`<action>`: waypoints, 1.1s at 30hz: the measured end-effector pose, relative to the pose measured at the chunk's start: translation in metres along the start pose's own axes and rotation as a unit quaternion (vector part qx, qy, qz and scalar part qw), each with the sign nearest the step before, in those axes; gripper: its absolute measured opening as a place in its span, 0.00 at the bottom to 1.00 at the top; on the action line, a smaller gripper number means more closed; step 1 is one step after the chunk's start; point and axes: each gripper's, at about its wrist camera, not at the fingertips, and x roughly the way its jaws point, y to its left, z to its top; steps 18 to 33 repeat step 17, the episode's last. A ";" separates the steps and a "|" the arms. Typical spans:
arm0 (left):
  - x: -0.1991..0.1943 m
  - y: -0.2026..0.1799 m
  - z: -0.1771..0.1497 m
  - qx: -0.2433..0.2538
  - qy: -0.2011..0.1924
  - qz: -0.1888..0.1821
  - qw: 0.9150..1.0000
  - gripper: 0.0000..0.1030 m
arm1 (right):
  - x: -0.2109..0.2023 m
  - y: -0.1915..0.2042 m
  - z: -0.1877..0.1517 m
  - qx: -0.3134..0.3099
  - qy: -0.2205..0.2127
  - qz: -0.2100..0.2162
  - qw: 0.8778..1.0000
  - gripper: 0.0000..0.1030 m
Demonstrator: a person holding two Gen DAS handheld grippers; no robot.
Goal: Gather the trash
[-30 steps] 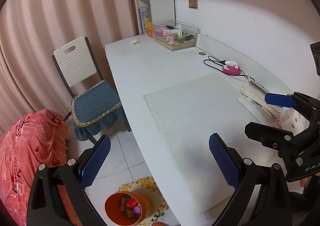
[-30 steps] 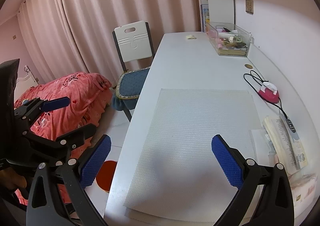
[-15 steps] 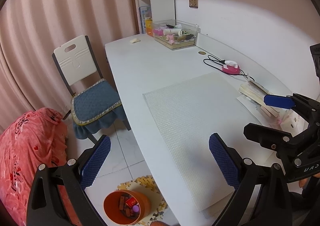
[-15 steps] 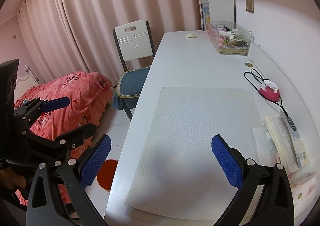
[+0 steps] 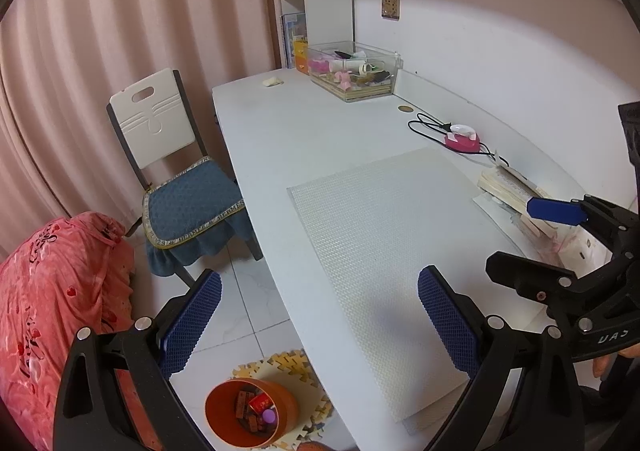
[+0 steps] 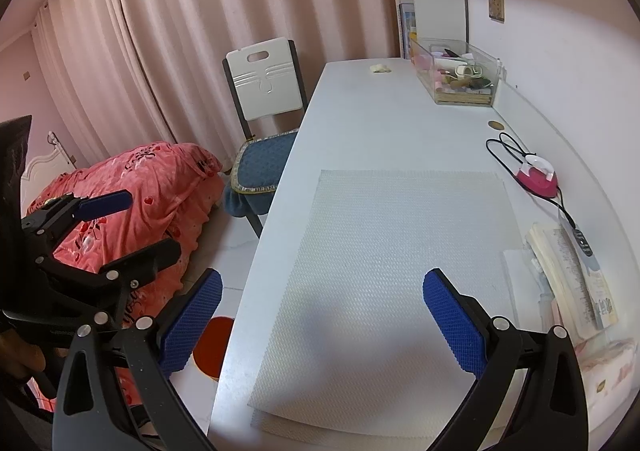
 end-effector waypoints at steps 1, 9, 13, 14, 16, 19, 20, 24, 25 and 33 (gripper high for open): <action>-0.001 0.000 0.000 0.000 0.000 0.000 1.000 0.94 | 0.000 0.000 0.000 0.001 0.001 0.000 1.000 0.96; -0.001 0.001 0.002 -0.011 0.002 0.001 1.000 0.94 | 0.001 0.001 -0.001 0.006 0.003 -0.002 1.000 0.96; 0.001 0.002 0.003 -0.021 0.004 -0.006 1.000 0.94 | 0.002 0.000 -0.001 0.008 0.005 -0.002 1.000 0.96; 0.001 0.001 0.003 -0.022 0.005 -0.007 1.000 0.94 | 0.002 0.000 -0.001 0.008 0.005 -0.003 1.000 0.96; 0.001 0.000 0.003 -0.022 0.005 -0.007 1.000 0.94 | 0.002 0.000 0.000 0.009 0.005 -0.003 1.000 0.96; 0.001 0.000 0.003 -0.022 0.005 -0.007 1.000 0.94 | 0.002 0.000 0.000 0.009 0.004 -0.003 1.000 0.96; 0.001 0.000 0.003 -0.022 0.005 -0.007 1.000 0.94 | 0.002 0.000 0.000 0.009 0.004 -0.003 1.000 0.96; 0.001 0.000 0.003 -0.022 0.005 -0.007 1.000 0.94 | 0.002 0.000 0.000 0.009 0.004 -0.003 1.000 0.96; 0.001 0.000 0.003 -0.022 0.005 -0.007 1.000 0.94 | 0.002 0.000 0.000 0.009 0.004 -0.003 1.000 0.96; 0.001 0.000 0.003 -0.022 0.005 -0.007 1.000 0.94 | 0.002 0.000 0.000 0.009 0.004 -0.003 1.000 0.96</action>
